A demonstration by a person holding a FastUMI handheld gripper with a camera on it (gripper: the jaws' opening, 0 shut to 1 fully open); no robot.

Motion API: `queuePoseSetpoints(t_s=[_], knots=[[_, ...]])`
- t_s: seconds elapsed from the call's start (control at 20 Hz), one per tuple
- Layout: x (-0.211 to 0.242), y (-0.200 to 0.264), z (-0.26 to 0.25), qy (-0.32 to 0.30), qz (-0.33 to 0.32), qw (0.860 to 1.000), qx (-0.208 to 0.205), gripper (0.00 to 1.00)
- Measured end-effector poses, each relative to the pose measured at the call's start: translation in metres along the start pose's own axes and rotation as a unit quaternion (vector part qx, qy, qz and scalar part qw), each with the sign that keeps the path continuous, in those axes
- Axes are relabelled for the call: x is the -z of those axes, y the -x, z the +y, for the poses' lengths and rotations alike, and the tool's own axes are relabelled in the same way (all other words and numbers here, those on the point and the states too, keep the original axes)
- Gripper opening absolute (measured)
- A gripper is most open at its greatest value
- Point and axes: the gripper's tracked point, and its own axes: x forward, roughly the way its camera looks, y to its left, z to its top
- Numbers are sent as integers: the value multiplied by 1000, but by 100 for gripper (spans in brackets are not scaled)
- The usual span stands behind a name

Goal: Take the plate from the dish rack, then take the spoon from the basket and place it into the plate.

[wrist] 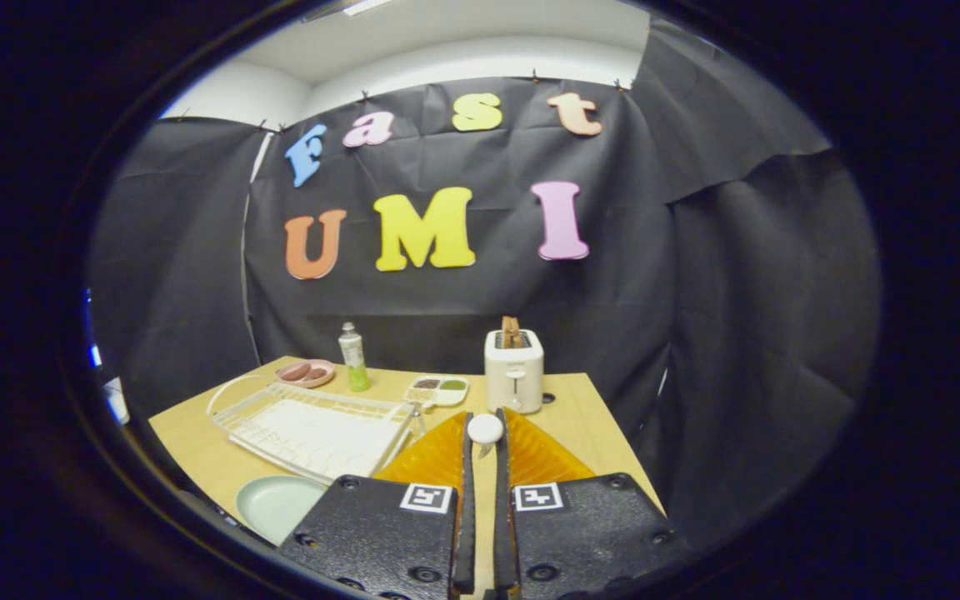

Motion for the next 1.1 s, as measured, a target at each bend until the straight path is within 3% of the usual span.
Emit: queuePoseSetpoints(t_s=[0.3,0.6,0.85,1.1], knots=[[16,24,101,38,42,995,-84,14],[72,17,182,72,143,975,-156,14],[115,1,226,49,218,954,-198,14],[140,-10,249,52,259,941,-213,14]])
